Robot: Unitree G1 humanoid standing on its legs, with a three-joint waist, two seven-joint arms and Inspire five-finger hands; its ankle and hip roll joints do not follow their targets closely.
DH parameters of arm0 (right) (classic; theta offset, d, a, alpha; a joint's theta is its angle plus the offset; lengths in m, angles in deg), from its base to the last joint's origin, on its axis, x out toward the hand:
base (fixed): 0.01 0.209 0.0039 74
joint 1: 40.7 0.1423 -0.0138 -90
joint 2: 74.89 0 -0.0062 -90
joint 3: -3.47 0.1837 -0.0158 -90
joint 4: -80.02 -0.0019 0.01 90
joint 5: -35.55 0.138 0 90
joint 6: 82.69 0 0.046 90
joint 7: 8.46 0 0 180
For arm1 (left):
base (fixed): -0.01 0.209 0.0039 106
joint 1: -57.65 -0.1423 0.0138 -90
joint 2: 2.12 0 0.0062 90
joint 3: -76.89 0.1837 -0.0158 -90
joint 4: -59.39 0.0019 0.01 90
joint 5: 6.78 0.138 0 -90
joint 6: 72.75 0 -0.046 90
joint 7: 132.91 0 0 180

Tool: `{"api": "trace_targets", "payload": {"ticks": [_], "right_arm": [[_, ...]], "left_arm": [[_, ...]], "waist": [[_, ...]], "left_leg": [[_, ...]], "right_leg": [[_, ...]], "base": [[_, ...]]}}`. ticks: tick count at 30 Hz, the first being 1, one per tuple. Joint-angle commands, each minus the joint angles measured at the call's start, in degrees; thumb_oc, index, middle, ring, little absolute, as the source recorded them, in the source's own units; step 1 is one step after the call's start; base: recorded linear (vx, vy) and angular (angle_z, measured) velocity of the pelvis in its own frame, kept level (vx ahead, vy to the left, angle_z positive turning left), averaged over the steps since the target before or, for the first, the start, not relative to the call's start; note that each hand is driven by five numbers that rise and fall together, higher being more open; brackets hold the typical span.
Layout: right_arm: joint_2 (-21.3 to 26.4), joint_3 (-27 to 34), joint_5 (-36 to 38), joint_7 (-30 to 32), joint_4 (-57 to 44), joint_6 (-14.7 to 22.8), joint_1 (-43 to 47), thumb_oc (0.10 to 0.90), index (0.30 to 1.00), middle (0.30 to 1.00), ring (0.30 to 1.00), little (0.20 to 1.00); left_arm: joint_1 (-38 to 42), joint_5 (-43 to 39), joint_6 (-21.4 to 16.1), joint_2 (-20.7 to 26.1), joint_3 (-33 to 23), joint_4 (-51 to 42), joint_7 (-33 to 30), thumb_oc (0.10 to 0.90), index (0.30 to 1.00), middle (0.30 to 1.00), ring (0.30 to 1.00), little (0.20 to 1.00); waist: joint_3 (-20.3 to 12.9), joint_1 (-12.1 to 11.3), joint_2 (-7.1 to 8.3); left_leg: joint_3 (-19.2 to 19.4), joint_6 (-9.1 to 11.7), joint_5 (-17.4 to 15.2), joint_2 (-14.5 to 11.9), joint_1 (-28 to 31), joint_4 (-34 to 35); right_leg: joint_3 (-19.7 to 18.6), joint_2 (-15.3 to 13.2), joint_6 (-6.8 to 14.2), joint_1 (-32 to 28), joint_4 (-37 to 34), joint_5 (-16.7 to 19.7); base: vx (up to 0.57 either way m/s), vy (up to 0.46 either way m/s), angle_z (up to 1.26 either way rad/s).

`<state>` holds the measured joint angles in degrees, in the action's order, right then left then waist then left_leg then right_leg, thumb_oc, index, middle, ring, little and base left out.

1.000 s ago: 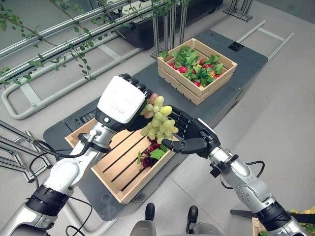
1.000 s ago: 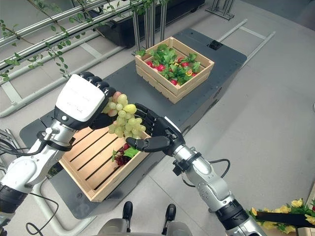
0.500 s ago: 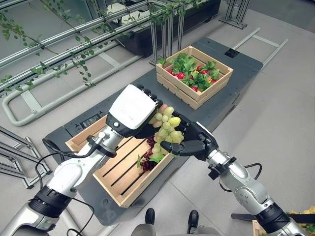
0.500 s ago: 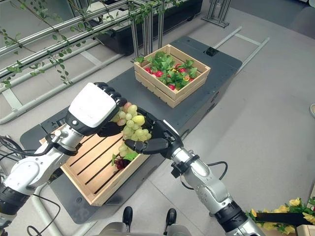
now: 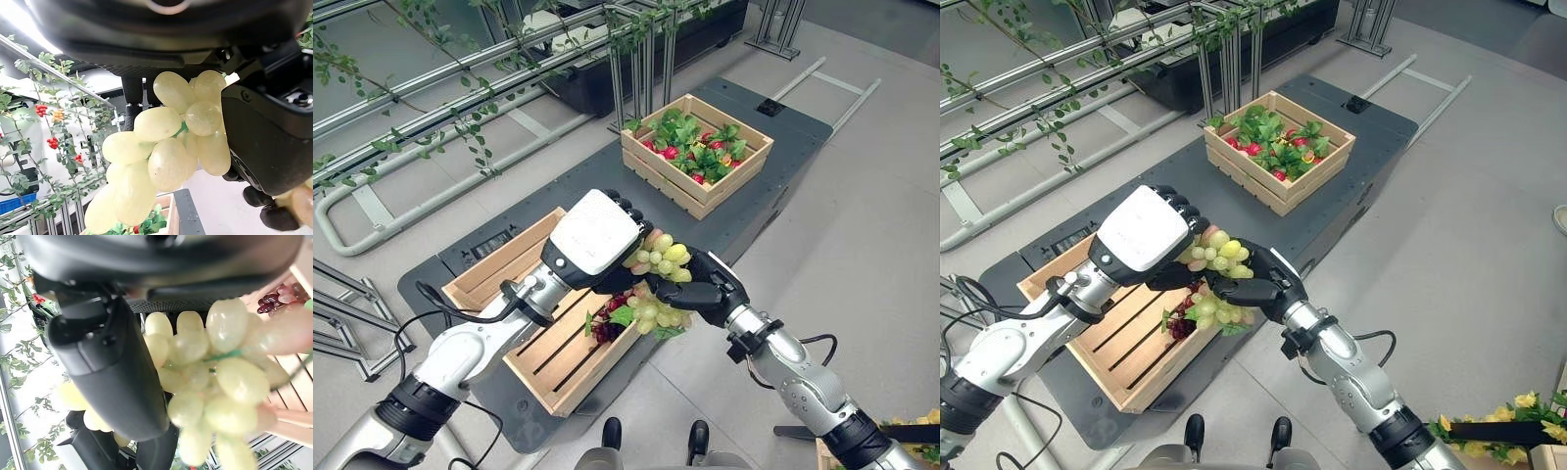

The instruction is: Pick up the fruits from the basket on one side to the basket on the other side

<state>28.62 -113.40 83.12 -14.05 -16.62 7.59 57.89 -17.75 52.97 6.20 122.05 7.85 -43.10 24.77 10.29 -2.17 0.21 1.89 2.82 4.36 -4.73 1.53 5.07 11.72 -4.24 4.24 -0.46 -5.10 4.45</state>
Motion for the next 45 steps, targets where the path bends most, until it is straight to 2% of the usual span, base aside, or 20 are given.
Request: {"api": "trace_targets", "payload": {"ticks": [1, 8, 9, 10, 11, 12, 18, 25, 35, 37, 39, 41, 42, 44, 45], "right_arm": [[-1.6, 0.6, -0.6, -1.3, -4.4, 6.3, 1.6, 0.400, 0.300, 0.300, 0.300, 0.300], [-1.8, 1.2, -1.3, 0.9, -3.4, 7.0, 1.1, 0.400, 0.300, 0.300, 0.300, 0.300], [-1.9, 1.3, -1.4, 1.2, -3.3, 7.3, 1.0, 0.400, 0.300, 0.300, 0.300, 0.300], [-2.0, 1.6, -1.5, 1.5, -3.3, 7.6, 0.8, 0.400, 0.300, 0.300, 0.300, 0.300], [-2.0, 2.4, -1.7, 2.7, -3.6, 8.0, 0.5, 0.400, 0.300, 0.300, 0.300, 0.300], [-2.0, 2.6, -1.7, 2.9, -3.6, 8.1, 0.4, 0.400, 0.300, 0.300, 0.300, 0.300], [-2.0, 7.3, -3.1, 5.9, -4.1, 9.6, -1.9, 0.400, 0.300, 0.300, 0.300, 0.300], [-3.1, 13.0, -4.2, 8.5, -4.1, 11.3, -4.7, 0.400, 0.300, 0.300, 0.300, 0.300], [-5.0, 18.3, -6.0, 10.3, -3.2, 12.0, -7.2, 0.400, 0.300, 0.300, 0.300, 0.300], [-5.3, 18.5, -6.1, 10.0, -3.0, 12.1, -7.3, 0.400, 0.300, 0.300, 0.300, 0.300], [-5.7, 18.7, -5.8, 10.0, -3.5, 11.4, -7.2, 0.400, 0.300, 0.300, 0.300, 0.300], [-6.1, 18.6, -5.8, 9.2, -3.2, 11.0, -6.9, 0.400, 0.300, 0.300, 0.300, 0.300], [-6.4, 18.1, -5.6, 7.7, -2.9, 10.6, -6.5, 0.400, 0.300, 0.300, 0.300, 0.300], [-6.5, 17.4, -5.8, 7.2, -2.7, 10.5, -5.9, 0.400, 0.300, 0.300, 0.300, 0.300], [-6.6, 16.9, -5.3, 7.1, -2.9, 10.3, -5.4, 0.400, 0.300, 0.300, 0.300, 0.300]], "left_arm": [[4.1, -4.7, 1.1, -2.0, -2.1, -2.6, -7.5, 0.400, 0.300, 0.300, 0.300, 0.300], [4.2, -3.9, 0.0, -3.4, -3.7, -3.3, -11.6, 0.400, 0.300, 0.300, 0.300, 0.300], [4.0, -3.9, 0.0, -3.5, -4.0, -3.4, -11.9, 0.541, 0.512, 0.512, 0.512, 0.512], [3.9, -3.9, 0.2, -3.6, -4.4, -3.5, -12.0, 0.565, 0.547, 0.547, 0.547, 0.547], [3.4, -4.0, 0.9, -3.8, -5.2, -3.7, -12.5, 0.745, 0.818, 0.818, 0.818, 0.818], [3.2, -4.1, 0.9, -3.8, -5.5, -3.6, -12.8, 0.800, 0.900, 0.900, 0.900, 0.900], [0.0, -6.6, 1.6, -4.1, -11.4, -1.6, -19.6, 0.800, 0.900, 0.900, 0.900, 0.900], [-4.1, -11.3, 3.0, -4.9, -17.9, 0.5, -22.3, 0.800, 0.900, 0.900, 0.900, 0.900], [-8.5, -17.4, 4.2, -7.2, -24.1, 3.2, -30.5, 0.800, 0.900, 0.900, 0.900, 0.900], [-8.7, -19.4, 3.4, -7.8, -24.5, 3.5, -31.3, 0.800, 0.900, 0.900, 0.900, 0.900], [-9.1, -23.5, 1.8, -9.8, -24.8, 3.7, -31.5, 0.800, 0.900, 0.900, 0.900, 0.900], [-9.4, -29.9, -2.8, -12.7, -25.0, 4.2, -31.2, 0.800, 0.900, 0.900, 0.900, 0.900], [-9.8, -31.4, -4.6, -15.2, -25.0, 4.1, -31.1, 0.800, 0.900, 0.900, 0.900, 0.900], [-10.1, -34.8, -7.5, -17.4, -24.6, 3.5, -29.6, 0.800, 0.900, 0.900, 0.900, 0.900], [-10.0, -37.7, -10.4, -19.8, -23.9, 3.5, -27.1, 0.800, 0.900, 0.900, 0.900, 0.900]], "waist": [[-8.3, 0.4, 0.78], [-8.6, 0.4, 0.87], [-8.6, 0.4, 0.88], [-8.6, 0.4, 0.92], [-8.6, 0.5, 0.92], [-8.6, 0.6, 0.93], [-8.8, 1.0, 1.14], [-8.8, 1.8, 1.07], [-8.4, 2.8, 1.47], [-8.4, 2.8, 1.56], [-8.3, 2.7, 1.72], [-8.1, 1.9, 1.87], [-7.9, 1.2, 1.84], [-7.7, 0.8, 1.76], [-7.5, 0.8, 1.63]], "left_leg": [[-0.1, -0.2, -4.0, 0.8, -0.4, -0.1], [-0.1, 0.0, -3.8, 0.7, -0.5, -0.1], [-0.1, 0.0, -3.8, 0.7, -0.5, -0.1], [0.0, 0.0, -3.9, 0.7, -0.5, -0.1], [0.0, 0.0, -3.8, 0.6, -0.5, -0.1], [0.0, 0.1, -3.9, 0.6, -0.5, -0.1], [0.5, 0.3, -3.8, 0.1, -0.4, -0.1], [1.3, 0.5, -3.7, -0.6, -0.3, -0.1], [0.9, 0.9, -3.2, -1.7, -0.6, -0.1], [0.6, 0.9, -3.2, -1.7, -0.5, -0.1], [-1.4, 0.5, -3.5, -0.9, -0.4, -0.1], [-5.0, -0.1, -3.3, 1.0, -0.7, -0.1], [-8.3, -0.7, -3.5, 2.9, -0.9, -0.1], [-10.1, -1.2, -3.5, 4.2, -0.7, -0.1], [-9.7, -1.6, -3.7, 4.8, -0.5, -0.1]], "right_leg": [[-0.1, -4.0, 3.1, -2.3, 0.1, -2.7], [-0.3, -3.9, 3.0, -2.1, 0.1, -2.5], [-0.3, -3.9, 3.0, -2.1, 0.1, -2.5], [-0.3, -3.9, 3.1, -2.1, 0.1, -2.5], [-0.5, -3.9, 3.1, -2.0, 0.1, -2.4], [-0.5, -3.9, 3.1, -2.0, 0.1, -2.4], [-1.3, -3.5, 3.1, -1.5, 0.1, -2.2], [-2.5, -2.8, 2.8, -0.8, 0.1, -2.1], [-4.7, -0.8, 2.1, 0.3, 0.1, -2.1], [-5.4, -0.4, 2.0, 0.5, 0.1, -2.1], [-7.0, 0.1, 1.8, 0.7, 0.1, -2.1], [-9.3, 0.6, 1.6, 1.3, 0.1, -1.5], [-11.5, 1.0, 1.6, 1.4, 0.1, -1.2], [-13.4, 1.1, 1.7, 1.5, 0.1, -1.0], [-14.4, 1.0, 1.8, 1.5, 0.1, -0.8]], "base": [[0.00, 0.000, 0.00], [0.00, 0.000, 0.00], [0.00, 0.000, 0.00], [0.00, 0.000, 0.00], [0.00, 0.000, 0.00], [0.00, 0.000, 0.00], [-0.02, -0.022, -0.04], [-0.04, -0.028, -0.08], [-0.04, -0.044, -0.09], [-0.02, -0.017, -0.11], [-0.04, 0.017, -0.25], [-0.05, 0.096, -0.55], [-0.03, 0.146, -0.83], [-0.03, 0.195, -1.30], [-0.03, 0.235, -1.23]]}}
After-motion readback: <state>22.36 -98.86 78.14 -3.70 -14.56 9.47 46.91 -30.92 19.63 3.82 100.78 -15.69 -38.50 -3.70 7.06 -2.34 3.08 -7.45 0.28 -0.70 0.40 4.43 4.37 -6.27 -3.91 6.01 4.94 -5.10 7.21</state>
